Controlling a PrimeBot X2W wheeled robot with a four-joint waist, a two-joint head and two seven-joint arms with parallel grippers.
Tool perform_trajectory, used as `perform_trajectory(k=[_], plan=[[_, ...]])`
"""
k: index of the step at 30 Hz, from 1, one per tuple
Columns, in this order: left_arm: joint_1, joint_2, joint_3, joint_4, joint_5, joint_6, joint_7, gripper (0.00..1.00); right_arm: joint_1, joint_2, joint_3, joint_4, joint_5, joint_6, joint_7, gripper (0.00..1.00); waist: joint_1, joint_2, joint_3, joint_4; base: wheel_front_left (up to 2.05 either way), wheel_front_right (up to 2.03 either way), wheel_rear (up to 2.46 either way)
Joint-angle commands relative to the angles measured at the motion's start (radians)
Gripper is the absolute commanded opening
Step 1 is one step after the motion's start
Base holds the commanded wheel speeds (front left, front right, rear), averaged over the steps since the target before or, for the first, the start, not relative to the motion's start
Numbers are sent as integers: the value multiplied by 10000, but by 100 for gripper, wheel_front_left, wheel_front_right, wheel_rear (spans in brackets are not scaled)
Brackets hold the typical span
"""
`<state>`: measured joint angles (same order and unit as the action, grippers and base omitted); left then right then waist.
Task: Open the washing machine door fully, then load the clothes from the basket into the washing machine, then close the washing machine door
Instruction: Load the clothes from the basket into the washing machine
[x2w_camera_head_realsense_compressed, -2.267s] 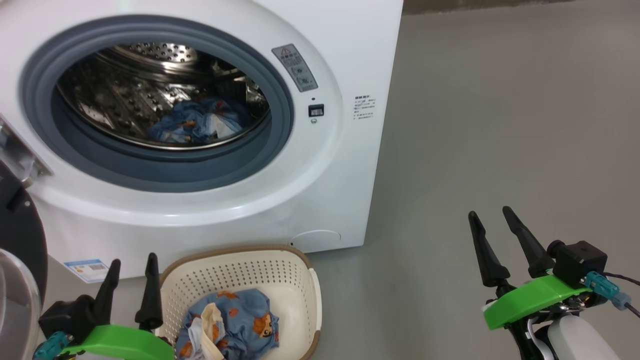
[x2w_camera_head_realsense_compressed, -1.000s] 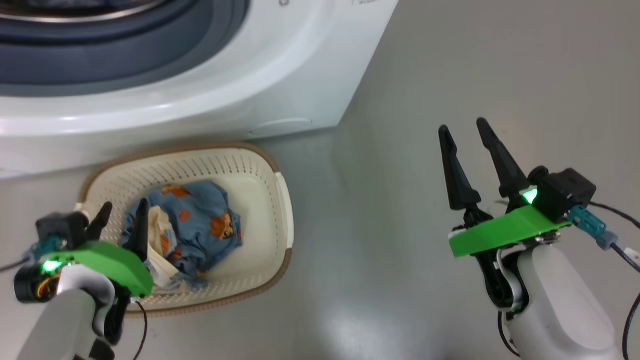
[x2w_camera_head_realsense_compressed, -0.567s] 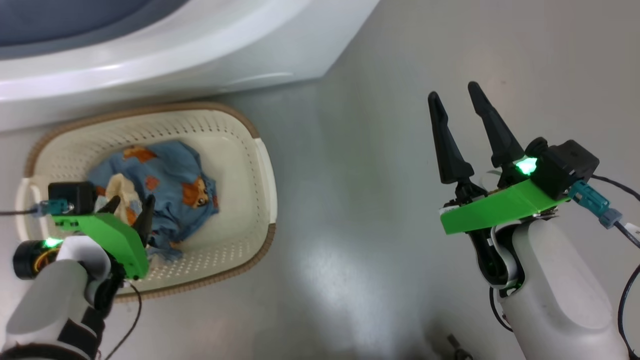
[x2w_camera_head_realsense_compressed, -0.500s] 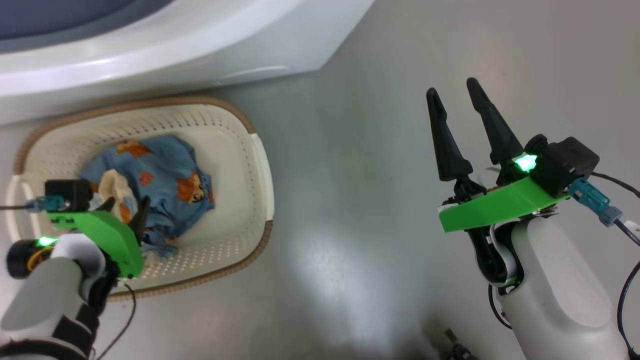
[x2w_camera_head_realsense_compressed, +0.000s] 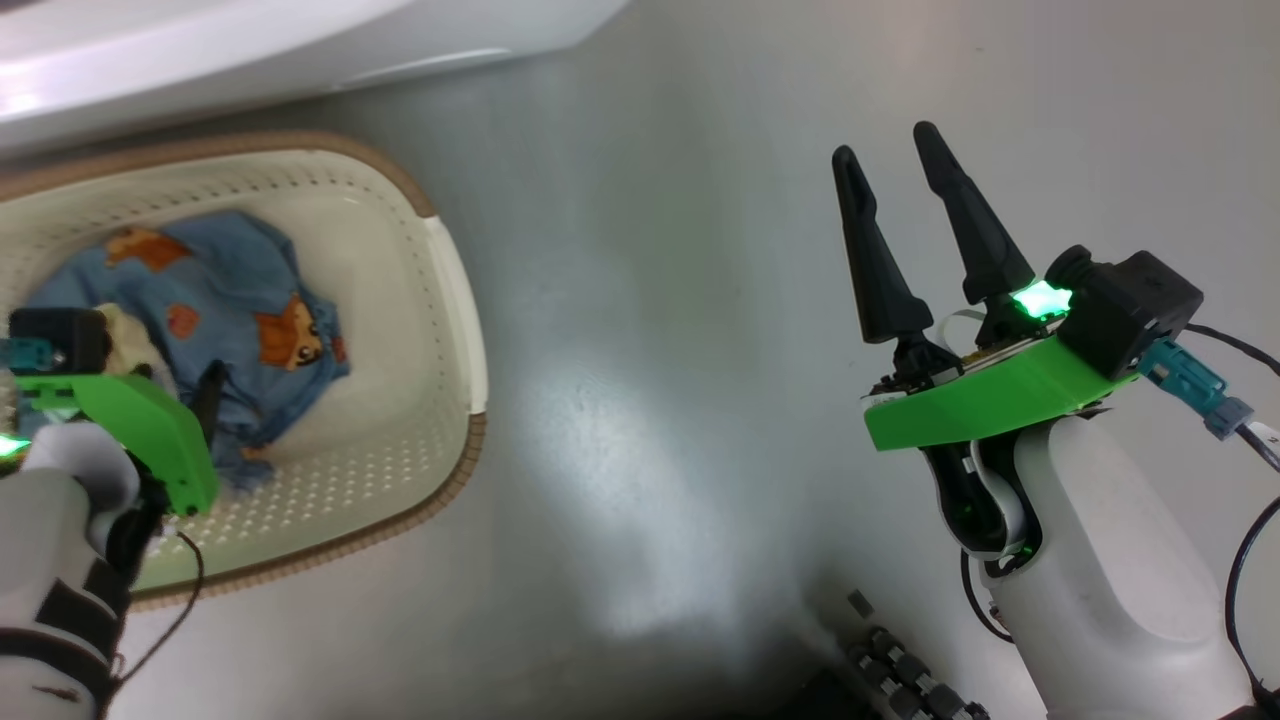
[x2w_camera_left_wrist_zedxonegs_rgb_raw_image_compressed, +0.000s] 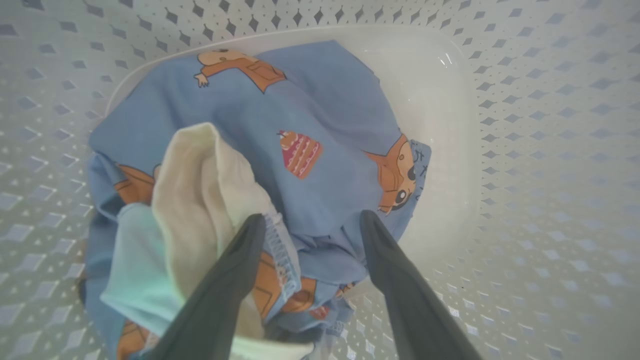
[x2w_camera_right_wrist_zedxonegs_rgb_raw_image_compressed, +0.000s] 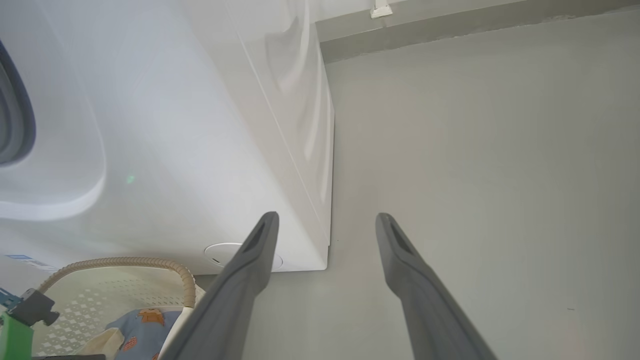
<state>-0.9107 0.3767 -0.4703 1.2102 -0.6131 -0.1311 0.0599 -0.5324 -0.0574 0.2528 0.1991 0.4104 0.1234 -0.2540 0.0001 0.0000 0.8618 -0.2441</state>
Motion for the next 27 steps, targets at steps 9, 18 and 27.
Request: perform_trajectory(k=[9, 18, 27], plan=[[-438, 721, -139, 428, 234, 14, 167, 100, 145, 71, 292, -413, 375, 73, -78, 100, -1, 0, 729, -594, 0, 0, 0], [-602, 685, -552, 385, 40, 6, 655, 100, 131, 72, 350, -526, 450, 73, -78, 100, -1, 0, 962, -713, 0, 0, 0], [-938, 778, -714, 439, -123, 5, 332, 0, 64, 72, 331, -500, 383, 73, -78, 100, -1, 0, 1176, -665, 0, 0, 0]])
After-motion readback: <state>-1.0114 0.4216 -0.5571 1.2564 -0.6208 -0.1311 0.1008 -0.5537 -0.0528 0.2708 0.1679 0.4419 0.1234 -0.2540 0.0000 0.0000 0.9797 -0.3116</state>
